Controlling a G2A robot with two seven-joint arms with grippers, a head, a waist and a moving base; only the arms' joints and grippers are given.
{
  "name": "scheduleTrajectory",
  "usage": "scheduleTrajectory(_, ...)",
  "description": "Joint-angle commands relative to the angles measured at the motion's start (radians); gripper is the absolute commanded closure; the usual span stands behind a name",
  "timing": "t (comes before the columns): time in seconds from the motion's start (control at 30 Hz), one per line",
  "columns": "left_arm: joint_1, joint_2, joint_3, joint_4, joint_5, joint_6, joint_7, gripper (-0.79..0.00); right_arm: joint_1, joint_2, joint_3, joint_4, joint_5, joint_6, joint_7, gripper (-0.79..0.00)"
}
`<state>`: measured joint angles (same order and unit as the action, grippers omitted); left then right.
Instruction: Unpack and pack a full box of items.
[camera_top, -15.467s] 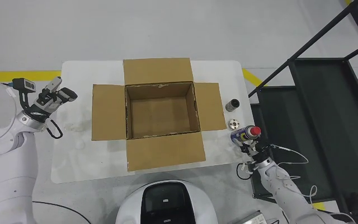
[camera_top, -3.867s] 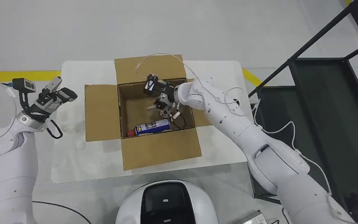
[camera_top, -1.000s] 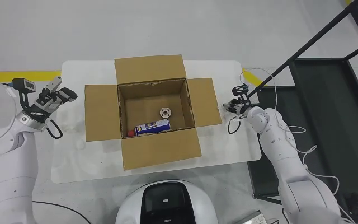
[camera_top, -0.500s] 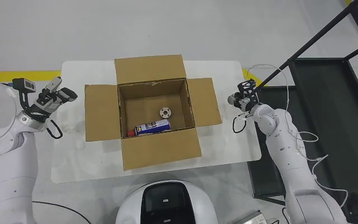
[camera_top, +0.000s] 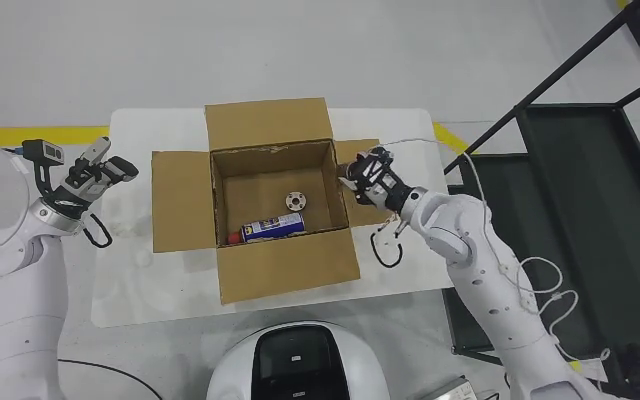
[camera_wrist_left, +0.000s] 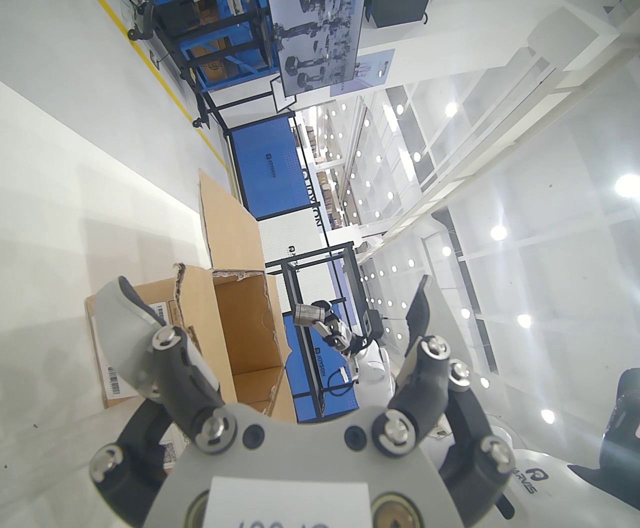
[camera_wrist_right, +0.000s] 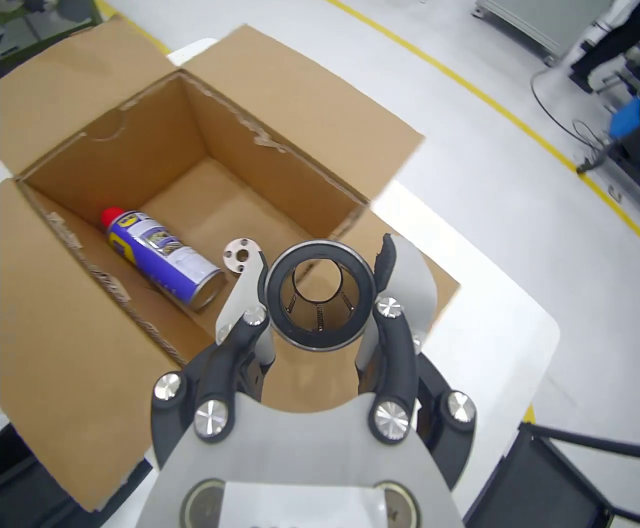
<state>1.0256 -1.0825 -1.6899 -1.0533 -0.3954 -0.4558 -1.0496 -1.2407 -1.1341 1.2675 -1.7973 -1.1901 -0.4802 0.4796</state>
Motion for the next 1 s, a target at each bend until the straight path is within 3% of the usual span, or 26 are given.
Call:
scheduleTrajectory(0.0, 0.000, 0.000, 0.000, 0.000, 0.000, 0.000, 0.000, -0.785, 0.037, -0.009, -0.067, 0.008, -0.005, 0.006, 0.001, 0.000)
scheduleTrajectory(0.13, 0.000, 0.000, 0.000, 0.000, 0.000, 0.000, 0.000, -0.785, 0.104, -0.025, -0.141, 0.065, 0.016, 0.021, 0.009, 0.000)
scheduleTrajectory(0.73, 0.000, 0.000, 0.000, 0.000, 0.000, 0.000, 0.000, -0.785, 0.115, -0.028, -0.156, 0.067, 0.009, 0.018, 0.008, 0.000)
scheduleTrajectory(0.97, 0.000, 0.000, 0.000, 0.000, 0.000, 0.000, 0.000, -0.785, 0.381, -0.092, -0.393, 0.253, 0.032, -0.057, 0.085, 0.000)
